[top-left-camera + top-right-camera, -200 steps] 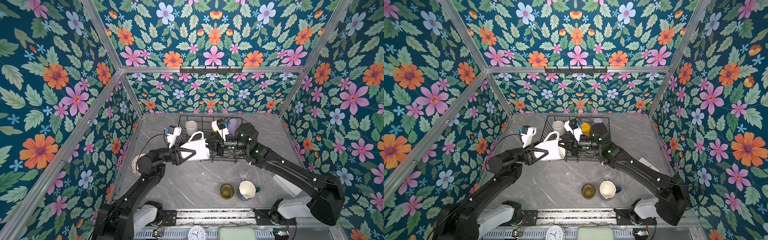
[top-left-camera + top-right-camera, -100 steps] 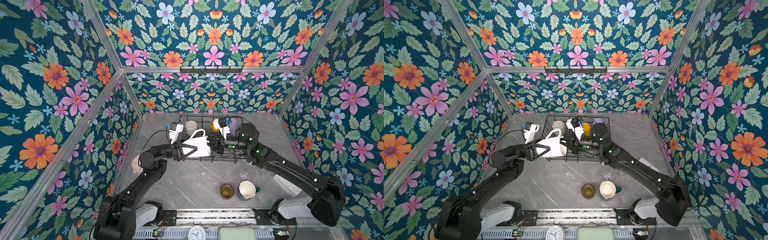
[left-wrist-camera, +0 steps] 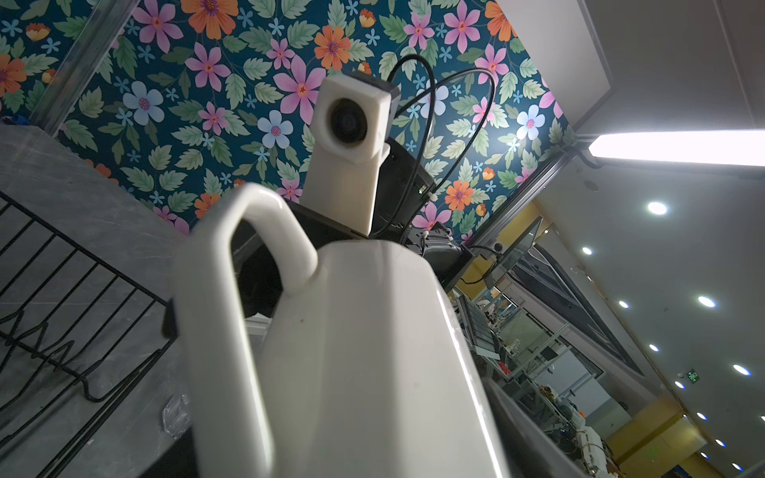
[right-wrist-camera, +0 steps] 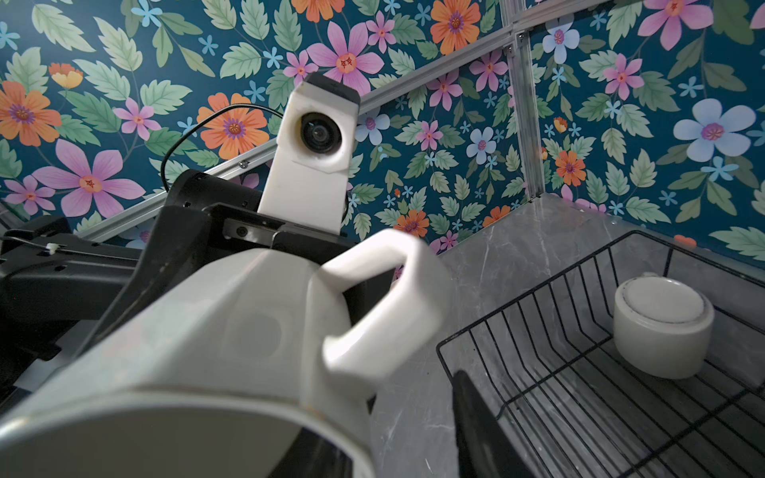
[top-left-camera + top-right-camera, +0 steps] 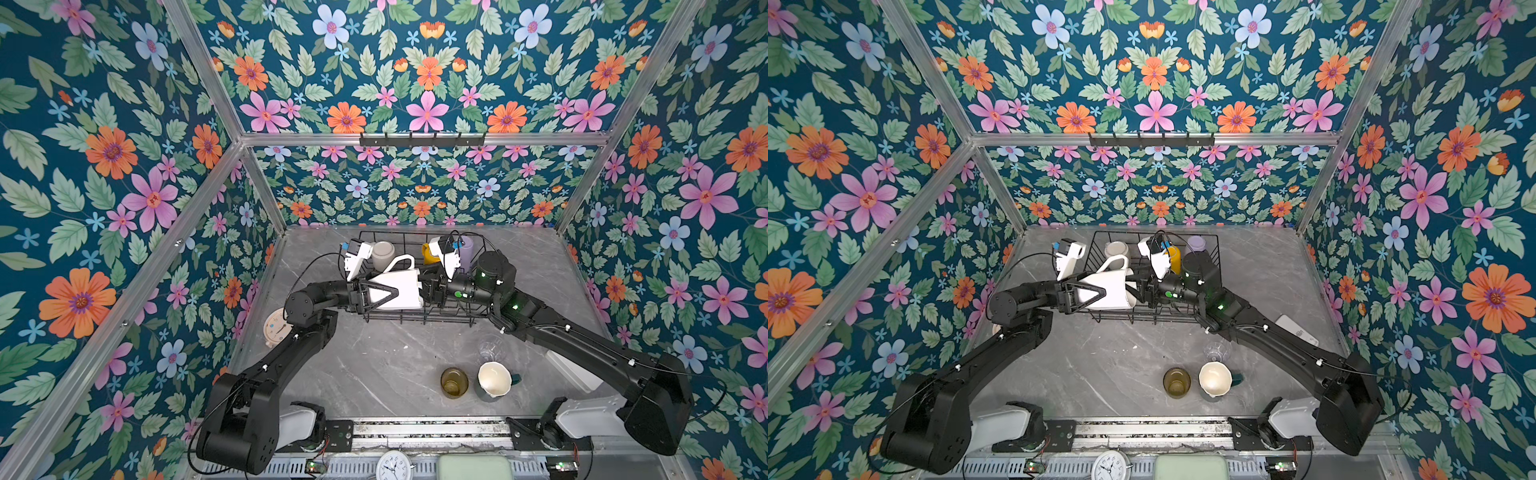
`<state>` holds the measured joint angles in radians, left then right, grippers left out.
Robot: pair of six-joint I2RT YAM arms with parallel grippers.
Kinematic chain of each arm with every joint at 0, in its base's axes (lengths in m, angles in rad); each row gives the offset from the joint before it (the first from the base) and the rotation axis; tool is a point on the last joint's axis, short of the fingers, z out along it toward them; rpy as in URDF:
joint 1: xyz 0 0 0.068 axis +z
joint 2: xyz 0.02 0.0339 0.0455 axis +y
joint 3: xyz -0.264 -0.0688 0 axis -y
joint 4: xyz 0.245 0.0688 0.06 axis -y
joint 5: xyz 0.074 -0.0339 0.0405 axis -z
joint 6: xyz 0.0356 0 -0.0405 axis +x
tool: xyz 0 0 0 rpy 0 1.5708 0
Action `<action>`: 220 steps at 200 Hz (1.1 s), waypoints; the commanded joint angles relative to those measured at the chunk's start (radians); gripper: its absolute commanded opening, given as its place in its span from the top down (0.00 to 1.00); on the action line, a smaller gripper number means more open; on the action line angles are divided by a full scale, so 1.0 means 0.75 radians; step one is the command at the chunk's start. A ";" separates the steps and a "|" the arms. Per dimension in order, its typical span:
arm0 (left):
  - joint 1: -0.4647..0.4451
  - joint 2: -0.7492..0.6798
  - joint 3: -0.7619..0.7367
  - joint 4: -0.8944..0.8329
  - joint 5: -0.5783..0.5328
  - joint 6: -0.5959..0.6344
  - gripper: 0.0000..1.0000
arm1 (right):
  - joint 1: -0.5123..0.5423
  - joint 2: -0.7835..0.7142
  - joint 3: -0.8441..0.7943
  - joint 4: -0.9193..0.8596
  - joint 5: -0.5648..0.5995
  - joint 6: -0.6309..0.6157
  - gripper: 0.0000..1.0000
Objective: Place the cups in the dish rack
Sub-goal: 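Open the right gripper off the cream mug while the left gripper pulls it away, then carry the cream mug upside down over the rack's far corner with the left gripper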
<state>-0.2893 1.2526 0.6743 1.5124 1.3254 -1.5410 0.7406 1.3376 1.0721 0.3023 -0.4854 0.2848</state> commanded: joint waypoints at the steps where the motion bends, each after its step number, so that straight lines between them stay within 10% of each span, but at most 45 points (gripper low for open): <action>1: 0.012 -0.002 0.019 0.162 -0.039 0.007 1.00 | -0.011 -0.006 -0.008 -0.064 0.117 0.017 0.53; 70: 0.067 -0.002 0.076 -0.139 -0.078 0.198 1.00 | -0.024 -0.202 -0.143 -0.173 0.432 0.043 0.16; 137: 0.067 -0.075 0.425 -1.756 -0.389 1.308 1.00 | -0.040 -0.434 -0.273 -0.430 0.771 0.112 0.04; 220: 0.034 0.186 0.884 -2.476 -0.815 1.635 1.00 | -0.047 -0.463 -0.278 -0.571 0.862 0.175 0.01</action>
<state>-0.2466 1.3598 1.2663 -0.2115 0.8261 -0.4137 0.7040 0.9920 0.8574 -0.0929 0.1173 0.3893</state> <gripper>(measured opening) 0.796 0.988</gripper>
